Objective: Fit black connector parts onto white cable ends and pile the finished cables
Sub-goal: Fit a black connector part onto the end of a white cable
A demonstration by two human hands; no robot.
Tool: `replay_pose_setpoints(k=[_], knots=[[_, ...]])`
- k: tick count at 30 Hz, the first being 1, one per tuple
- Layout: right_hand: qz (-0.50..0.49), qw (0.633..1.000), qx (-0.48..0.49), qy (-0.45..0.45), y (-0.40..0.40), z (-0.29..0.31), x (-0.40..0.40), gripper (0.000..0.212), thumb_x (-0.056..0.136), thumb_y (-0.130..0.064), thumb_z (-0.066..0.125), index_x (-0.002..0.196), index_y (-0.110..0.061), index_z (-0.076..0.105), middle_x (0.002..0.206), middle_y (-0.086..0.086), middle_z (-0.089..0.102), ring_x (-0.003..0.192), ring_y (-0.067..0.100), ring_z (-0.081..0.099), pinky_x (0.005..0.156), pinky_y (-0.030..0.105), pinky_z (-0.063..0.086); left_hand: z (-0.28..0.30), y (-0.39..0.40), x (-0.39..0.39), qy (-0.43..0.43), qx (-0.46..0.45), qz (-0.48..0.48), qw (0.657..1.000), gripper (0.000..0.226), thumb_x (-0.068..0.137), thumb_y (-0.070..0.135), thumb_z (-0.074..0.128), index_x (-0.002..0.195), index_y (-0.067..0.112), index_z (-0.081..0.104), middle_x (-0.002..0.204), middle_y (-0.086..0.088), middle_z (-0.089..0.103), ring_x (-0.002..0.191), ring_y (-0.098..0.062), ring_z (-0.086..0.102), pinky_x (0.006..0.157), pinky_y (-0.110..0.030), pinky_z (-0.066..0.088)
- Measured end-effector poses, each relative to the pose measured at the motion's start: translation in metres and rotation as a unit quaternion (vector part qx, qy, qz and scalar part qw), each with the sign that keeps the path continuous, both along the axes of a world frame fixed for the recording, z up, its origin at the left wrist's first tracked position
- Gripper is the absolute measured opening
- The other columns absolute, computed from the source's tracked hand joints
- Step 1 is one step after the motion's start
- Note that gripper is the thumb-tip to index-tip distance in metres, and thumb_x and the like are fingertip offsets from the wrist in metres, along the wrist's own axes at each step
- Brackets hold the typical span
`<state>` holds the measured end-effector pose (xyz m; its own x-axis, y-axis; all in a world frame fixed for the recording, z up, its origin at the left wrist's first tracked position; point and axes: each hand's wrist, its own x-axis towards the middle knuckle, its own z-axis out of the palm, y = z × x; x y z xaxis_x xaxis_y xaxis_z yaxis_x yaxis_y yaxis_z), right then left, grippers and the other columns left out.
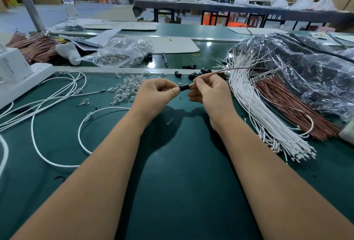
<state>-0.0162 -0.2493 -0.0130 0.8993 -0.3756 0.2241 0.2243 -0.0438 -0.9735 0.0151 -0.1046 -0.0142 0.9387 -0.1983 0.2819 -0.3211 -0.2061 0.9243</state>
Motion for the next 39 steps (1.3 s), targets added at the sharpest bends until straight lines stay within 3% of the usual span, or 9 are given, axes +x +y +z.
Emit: replay_pose_setpoints(k=[5, 9, 16, 20, 23, 29, 32, 37, 39], knots=[[0.011, 0.999, -0.026, 0.025, 0.000, 0.001, -0.002, 0.014, 0.094, -0.014, 0.060, 0.081, -0.014, 0.066, 0.075, 0.004, 0.068, 0.059, 0.012, 0.063, 0.058, 0.025, 0.054, 0.001, 0.001, 0.000, 0.008, 0.004, 0.003, 1.000, 0.011, 0.086, 0.018, 0.070, 0.075, 0.019, 0.070, 0.061, 0.006, 0.055, 0.054, -0.003, 0.045, 0.051, -0.009, 0.036], [0.014, 0.998, 0.050, 0.040, -0.002, 0.007, -0.005, 0.033, 0.098, -0.027, 0.051, 0.078, -0.014, 0.074, 0.076, 0.006, 0.069, 0.056, 0.016, 0.061, 0.053, 0.023, 0.050, 0.003, 0.001, -0.001, -0.004, 0.007, 0.005, 1.000, 0.012, 0.086, 0.020, 0.070, 0.074, 0.022, 0.069, 0.066, 0.005, 0.055, 0.060, -0.009, 0.044, 0.052, -0.010, 0.036], [0.055, 0.995, -0.037, 0.079, 0.004, 0.006, -0.006, 0.025, 0.099, -0.025, 0.051, 0.087, -0.010, 0.068, 0.081, 0.006, 0.070, 0.061, 0.014, 0.059, 0.057, 0.024, 0.046, 0.006, 0.000, -0.004, -0.058, 0.034, -0.001, 0.998, 0.007, 0.089, 0.014, 0.066, 0.086, 0.008, 0.069, 0.078, -0.013, 0.066, 0.067, -0.011, 0.053, 0.065, -0.019, 0.044], [0.078, 0.996, -0.023, 0.041, 0.003, 0.006, -0.008, 0.012, 0.095, -0.021, 0.060, 0.088, -0.015, 0.067, 0.072, 0.002, 0.068, 0.059, 0.013, 0.061, 0.057, 0.023, 0.050, 0.007, -0.001, -0.004, -0.093, 0.065, -0.012, 0.993, 0.003, 0.088, 0.012, 0.068, 0.086, 0.011, 0.069, 0.072, -0.001, 0.067, 0.060, -0.001, 0.054, 0.060, -0.010, 0.041], [0.079, 0.996, -0.025, 0.009, 0.003, 0.004, -0.008, 0.013, 0.092, -0.013, 0.064, 0.081, -0.015, 0.069, 0.065, 0.000, 0.069, 0.059, 0.012, 0.063, 0.059, 0.023, 0.054, 0.009, 0.001, -0.002, -0.123, 0.117, -0.021, 0.985, 0.005, 0.089, 0.015, 0.067, 0.088, 0.010, 0.069, 0.078, -0.004, 0.070, 0.072, -0.015, 0.062, 0.069, -0.025, 0.048], [0.040, 0.997, 0.062, 0.030, 0.001, 0.004, -0.004, 0.010, 0.092, -0.014, 0.065, 0.084, -0.008, 0.068, 0.063, 0.003, 0.067, 0.053, 0.011, 0.060, 0.054, 0.022, 0.051, 0.018, 0.019, 0.003, -0.191, 0.328, 0.033, 0.925, 0.011, 0.088, 0.025, 0.059, 0.081, 0.016, 0.057, 0.079, 0.003, 0.059, 0.082, -0.021, 0.054, 0.076, -0.033, 0.044], [0.035, 0.993, 0.106, 0.034, 0.001, 0.005, -0.004, 0.012, 0.091, -0.014, 0.065, 0.082, -0.008, 0.067, 0.064, 0.005, 0.067, 0.052, 0.012, 0.059, 0.052, 0.022, 0.049, 0.024, 0.030, 0.004, -0.204, 0.388, 0.093, 0.894, 0.015, 0.079, 0.034, 0.059, 0.076, 0.019, 0.061, 0.071, 0.010, 0.056, 0.079, -0.018, 0.049, 0.076, -0.032, 0.030], [0.031, 0.989, 0.141, 0.037, -0.001, 0.005, -0.004, 0.011, 0.091, -0.013, 0.065, 0.082, -0.007, 0.067, 0.062, 0.004, 0.067, 0.052, 0.012, 0.059, 0.053, 0.022, 0.051, 0.026, 0.042, 0.009, -0.158, 0.454, 0.155, 0.863, 0.021, 0.079, 0.039, 0.058, 0.072, 0.019, 0.061, 0.071, 0.006, 0.054, 0.081, -0.021, 0.044, 0.078, -0.036, 0.021], [0.042, 0.991, 0.121, 0.041, 0.000, 0.004, -0.004, 0.009, 0.091, -0.013, 0.065, 0.085, -0.007, 0.067, 0.063, 0.004, 0.067, 0.052, 0.011, 0.060, 0.053, 0.021, 0.051, 0.026, 0.041, 0.008, -0.139, 0.502, 0.178, 0.834, 0.023, 0.080, 0.040, 0.054, 0.074, 0.018, 0.060, 0.071, 0.004, 0.052, 0.084, -0.022, 0.042, 0.078, -0.038, 0.022]])
